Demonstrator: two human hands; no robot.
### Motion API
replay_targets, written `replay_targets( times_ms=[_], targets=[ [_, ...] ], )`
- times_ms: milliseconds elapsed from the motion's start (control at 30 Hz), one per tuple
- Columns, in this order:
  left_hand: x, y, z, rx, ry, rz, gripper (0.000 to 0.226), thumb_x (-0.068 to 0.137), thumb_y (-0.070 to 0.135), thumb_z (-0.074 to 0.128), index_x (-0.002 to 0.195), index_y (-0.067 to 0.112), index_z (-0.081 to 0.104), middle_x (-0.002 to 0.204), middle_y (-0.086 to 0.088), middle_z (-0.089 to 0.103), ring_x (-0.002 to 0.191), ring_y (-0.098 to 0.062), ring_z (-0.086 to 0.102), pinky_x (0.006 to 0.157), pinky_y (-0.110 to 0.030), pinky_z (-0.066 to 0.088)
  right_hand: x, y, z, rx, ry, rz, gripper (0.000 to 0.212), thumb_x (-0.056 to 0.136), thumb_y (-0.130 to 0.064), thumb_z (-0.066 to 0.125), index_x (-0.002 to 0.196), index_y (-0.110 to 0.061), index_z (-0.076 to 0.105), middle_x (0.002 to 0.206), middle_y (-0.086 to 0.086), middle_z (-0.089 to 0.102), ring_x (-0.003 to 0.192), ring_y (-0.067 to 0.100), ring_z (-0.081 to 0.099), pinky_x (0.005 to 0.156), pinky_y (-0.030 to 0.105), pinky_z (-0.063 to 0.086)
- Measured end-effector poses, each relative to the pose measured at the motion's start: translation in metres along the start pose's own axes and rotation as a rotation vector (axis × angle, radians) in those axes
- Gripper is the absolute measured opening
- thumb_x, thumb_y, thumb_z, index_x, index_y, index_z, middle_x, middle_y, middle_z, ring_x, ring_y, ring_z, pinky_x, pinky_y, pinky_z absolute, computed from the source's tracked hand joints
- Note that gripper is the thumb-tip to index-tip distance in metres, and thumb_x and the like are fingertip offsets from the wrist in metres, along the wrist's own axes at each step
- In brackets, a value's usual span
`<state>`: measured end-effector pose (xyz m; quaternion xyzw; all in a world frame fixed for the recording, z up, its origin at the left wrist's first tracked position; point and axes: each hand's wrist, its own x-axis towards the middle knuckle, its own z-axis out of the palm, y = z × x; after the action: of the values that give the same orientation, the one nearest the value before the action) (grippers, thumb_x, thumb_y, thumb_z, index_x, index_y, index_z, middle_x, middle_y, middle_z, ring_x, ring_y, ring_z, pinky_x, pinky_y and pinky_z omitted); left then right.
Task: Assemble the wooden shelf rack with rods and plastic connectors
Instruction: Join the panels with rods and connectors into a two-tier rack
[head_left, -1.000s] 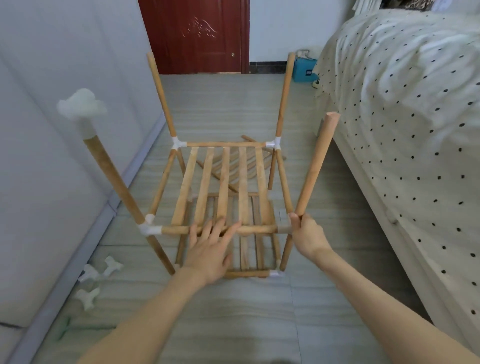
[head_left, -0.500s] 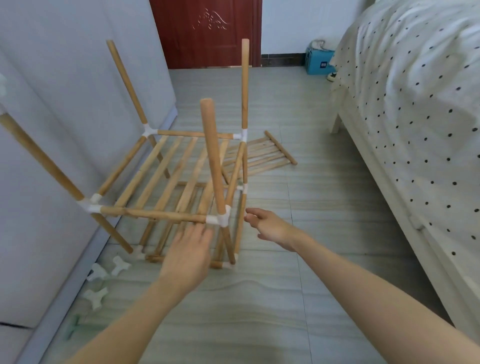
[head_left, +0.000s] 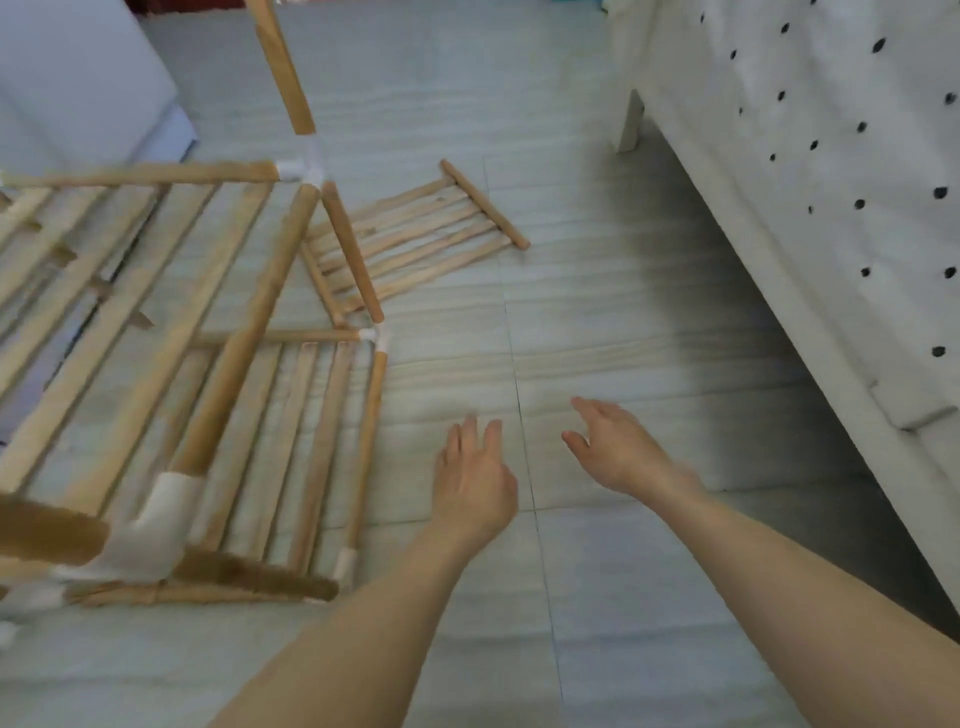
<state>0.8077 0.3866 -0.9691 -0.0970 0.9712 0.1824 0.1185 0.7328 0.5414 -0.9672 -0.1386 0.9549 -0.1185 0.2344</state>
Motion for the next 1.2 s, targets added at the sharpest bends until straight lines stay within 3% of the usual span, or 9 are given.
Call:
replay_targets(
  times_ms=[167,233,300,367,500,800,1000,1133,1200],
  targets=[
    [0.082,-0.009,0.022,0.111,0.006,0.015,0.061,0.096,0.023,0.038,0.149,0.020,0.009,0.158,-0.010,-0.004,0.144,-0.030,-0.001,0.115,-0.044,0.005,0.074,0.030,0.014,-0.134,0.051,-0.011,0.068,0.094,-0.056,0.032,0.150,-0.028,0.004,0.159,0.003,-0.004,0.145,0.023,-0.003,0.114,0.051,0.003],
    [0.120,-0.019,0.018,0.154,0.063,-0.004,0.060,0.097,0.024,0.036,0.149,0.020,0.008,0.158,-0.010,-0.004,0.144,-0.030,-0.001,0.115,-0.044,0.005,0.100,0.037,0.020,-0.166,0.093,-0.010,0.067,0.093,-0.061,0.021,0.149,-0.032,0.001,0.158,0.000,-0.009,0.145,0.021,-0.008,0.114,0.052,-0.004],
    [0.160,-0.027,0.011,0.145,0.094,-0.046,0.059,0.098,0.025,0.033,0.150,0.019,0.006,0.158,-0.010,-0.004,0.144,-0.029,-0.003,0.115,-0.044,0.003,0.111,0.047,0.034,-0.226,0.239,-0.022,0.066,0.090,-0.062,0.004,0.149,-0.035,0.003,0.159,-0.002,-0.005,0.145,0.018,-0.007,0.114,0.049,-0.009],
    [0.200,-0.036,0.001,0.169,0.124,-0.063,0.059,0.098,0.025,0.031,0.150,0.018,0.003,0.158,-0.011,-0.005,0.144,-0.030,-0.004,0.116,-0.044,0.001,0.114,0.049,0.042,-0.236,0.355,-0.021,0.067,0.088,-0.060,0.003,0.148,-0.033,0.018,0.158,-0.001,0.010,0.146,0.019,0.006,0.114,0.048,-0.008],
    [0.254,-0.043,-0.017,0.190,0.105,-0.121,0.059,0.099,0.023,0.028,0.150,0.016,-0.002,0.158,-0.010,-0.009,0.144,-0.029,-0.008,0.116,-0.046,-0.001,0.114,0.047,0.040,-0.171,0.364,-0.038,0.060,0.090,-0.054,0.022,0.140,-0.026,0.042,0.151,0.006,0.032,0.141,0.027,0.027,0.113,0.052,0.007],
    [0.304,-0.039,-0.023,0.130,0.007,-0.266,0.062,0.096,0.033,0.030,0.149,0.019,0.003,0.158,-0.003,-0.007,0.144,-0.026,-0.009,0.112,-0.058,-0.004,0.114,0.046,0.033,-0.204,0.288,-0.014,0.059,0.090,-0.053,0.026,0.140,-0.027,0.041,0.151,0.006,0.032,0.140,0.027,0.028,0.110,0.054,0.012],
    [0.308,-0.022,-0.025,0.138,0.021,-0.113,0.057,0.096,0.032,0.033,0.149,0.018,0.015,0.157,0.002,0.009,0.143,-0.023,0.006,0.112,-0.057,-0.001,0.115,0.047,0.035,-0.203,0.303,-0.012,0.059,0.090,-0.054,0.028,0.141,-0.028,0.041,0.152,0.005,0.030,0.141,0.026,0.025,0.110,0.054,0.012],
    [0.306,0.002,-0.019,0.084,0.027,0.292,0.059,0.093,0.016,0.042,0.148,0.012,0.020,0.154,-0.005,0.025,0.139,-0.027,0.022,0.114,-0.041,0.016,0.115,0.046,0.034,-0.194,0.315,-0.010,0.059,0.089,-0.053,0.028,0.140,-0.028,0.043,0.151,0.005,0.032,0.140,0.027,0.028,0.110,0.054,0.013],
    [0.304,0.001,-0.018,0.057,0.147,0.249,0.056,0.094,0.013,0.043,0.146,0.007,0.025,0.150,-0.012,0.030,0.136,-0.029,0.028,0.113,-0.040,0.022,0.115,0.046,0.034,-0.193,0.327,-0.018,0.059,0.089,-0.053,0.028,0.139,-0.027,0.043,0.151,0.005,0.033,0.140,0.027,0.028,0.110,0.054,0.012]
  ],
)
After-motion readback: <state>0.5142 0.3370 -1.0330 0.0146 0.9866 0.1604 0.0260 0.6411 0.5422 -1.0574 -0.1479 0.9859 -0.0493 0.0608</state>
